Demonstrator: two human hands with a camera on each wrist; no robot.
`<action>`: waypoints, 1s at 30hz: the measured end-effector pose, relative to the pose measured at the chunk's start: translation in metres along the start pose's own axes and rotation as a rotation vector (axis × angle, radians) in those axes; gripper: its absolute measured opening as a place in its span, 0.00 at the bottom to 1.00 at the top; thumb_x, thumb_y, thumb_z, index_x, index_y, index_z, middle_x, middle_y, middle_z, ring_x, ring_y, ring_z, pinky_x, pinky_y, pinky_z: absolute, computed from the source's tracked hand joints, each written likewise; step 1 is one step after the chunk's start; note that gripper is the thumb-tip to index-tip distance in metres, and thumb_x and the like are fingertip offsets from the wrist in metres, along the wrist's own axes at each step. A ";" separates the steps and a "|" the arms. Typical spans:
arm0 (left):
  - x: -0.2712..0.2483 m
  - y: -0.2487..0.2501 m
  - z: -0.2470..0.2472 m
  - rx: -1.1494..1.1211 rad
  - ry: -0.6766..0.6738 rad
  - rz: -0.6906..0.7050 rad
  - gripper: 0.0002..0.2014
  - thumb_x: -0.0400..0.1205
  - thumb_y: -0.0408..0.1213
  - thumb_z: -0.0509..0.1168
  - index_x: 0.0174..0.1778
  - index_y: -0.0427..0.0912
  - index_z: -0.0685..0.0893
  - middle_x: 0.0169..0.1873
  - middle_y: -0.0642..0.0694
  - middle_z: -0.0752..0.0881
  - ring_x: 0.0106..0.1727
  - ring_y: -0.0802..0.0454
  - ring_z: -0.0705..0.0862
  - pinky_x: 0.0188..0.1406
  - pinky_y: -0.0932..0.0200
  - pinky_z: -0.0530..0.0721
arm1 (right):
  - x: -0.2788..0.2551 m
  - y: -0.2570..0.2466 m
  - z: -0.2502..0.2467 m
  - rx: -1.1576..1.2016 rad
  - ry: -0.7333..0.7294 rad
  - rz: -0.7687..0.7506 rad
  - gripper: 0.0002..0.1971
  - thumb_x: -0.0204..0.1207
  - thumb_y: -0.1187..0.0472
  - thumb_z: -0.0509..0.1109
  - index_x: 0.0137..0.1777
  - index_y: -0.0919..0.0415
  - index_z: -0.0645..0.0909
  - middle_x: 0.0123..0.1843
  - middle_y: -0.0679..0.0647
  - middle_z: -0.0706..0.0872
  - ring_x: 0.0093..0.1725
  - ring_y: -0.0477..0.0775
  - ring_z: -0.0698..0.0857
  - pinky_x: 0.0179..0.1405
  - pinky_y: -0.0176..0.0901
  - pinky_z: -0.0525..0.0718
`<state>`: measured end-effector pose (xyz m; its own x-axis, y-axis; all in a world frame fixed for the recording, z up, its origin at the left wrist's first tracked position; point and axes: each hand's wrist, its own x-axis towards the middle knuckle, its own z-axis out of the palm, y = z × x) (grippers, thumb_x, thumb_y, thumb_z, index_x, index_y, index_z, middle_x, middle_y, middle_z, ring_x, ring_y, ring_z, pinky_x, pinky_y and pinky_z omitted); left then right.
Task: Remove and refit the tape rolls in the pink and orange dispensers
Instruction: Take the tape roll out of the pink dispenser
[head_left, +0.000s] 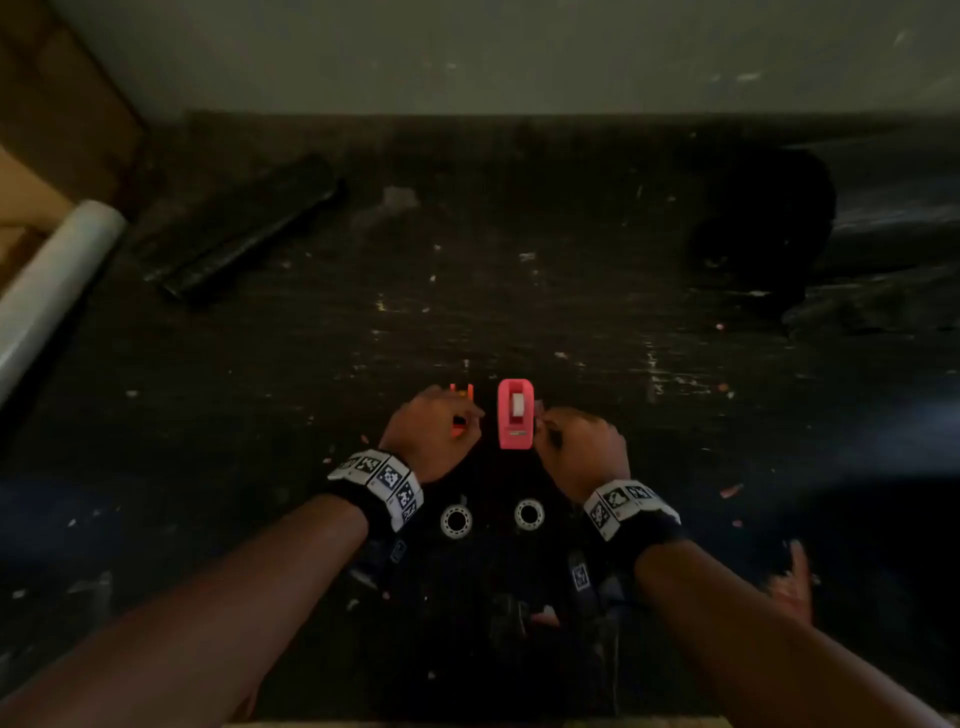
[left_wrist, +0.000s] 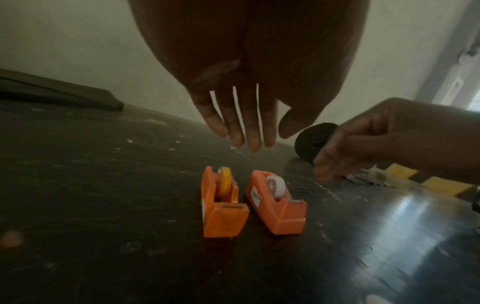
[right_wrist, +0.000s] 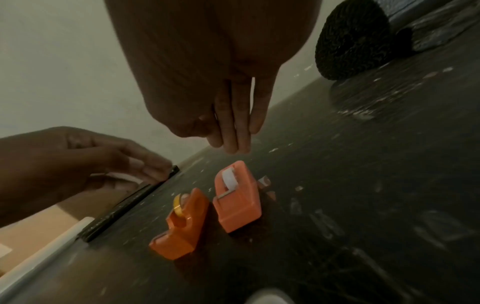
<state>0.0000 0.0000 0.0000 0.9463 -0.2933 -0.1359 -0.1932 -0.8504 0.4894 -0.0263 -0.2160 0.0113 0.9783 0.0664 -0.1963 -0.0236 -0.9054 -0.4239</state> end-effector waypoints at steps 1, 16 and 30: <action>0.011 -0.001 0.003 0.024 -0.013 0.036 0.17 0.81 0.45 0.69 0.66 0.52 0.89 0.62 0.47 0.90 0.66 0.47 0.84 0.67 0.44 0.84 | 0.012 0.000 0.004 0.008 0.001 0.007 0.09 0.84 0.51 0.65 0.49 0.51 0.85 0.45 0.48 0.88 0.44 0.53 0.89 0.45 0.48 0.87; 0.084 -0.009 0.046 0.294 -0.264 0.133 0.49 0.68 0.66 0.75 0.83 0.47 0.70 0.79 0.48 0.76 0.81 0.44 0.69 0.78 0.41 0.67 | 0.095 -0.013 0.060 0.087 -0.058 0.241 0.11 0.83 0.53 0.67 0.60 0.57 0.81 0.59 0.57 0.85 0.55 0.60 0.87 0.46 0.50 0.82; 0.060 -0.002 0.033 -0.048 -0.202 0.127 0.48 0.73 0.56 0.78 0.87 0.48 0.65 0.81 0.45 0.71 0.80 0.45 0.70 0.77 0.45 0.74 | 0.036 0.009 0.042 0.612 0.036 0.293 0.07 0.73 0.55 0.83 0.49 0.51 0.89 0.43 0.46 0.93 0.42 0.41 0.90 0.43 0.34 0.87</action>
<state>0.0486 -0.0304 -0.0370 0.8434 -0.4821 -0.2372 -0.2904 -0.7805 0.5536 0.0003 -0.2043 -0.0373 0.9195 -0.1692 -0.3549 -0.3912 -0.4825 -0.7837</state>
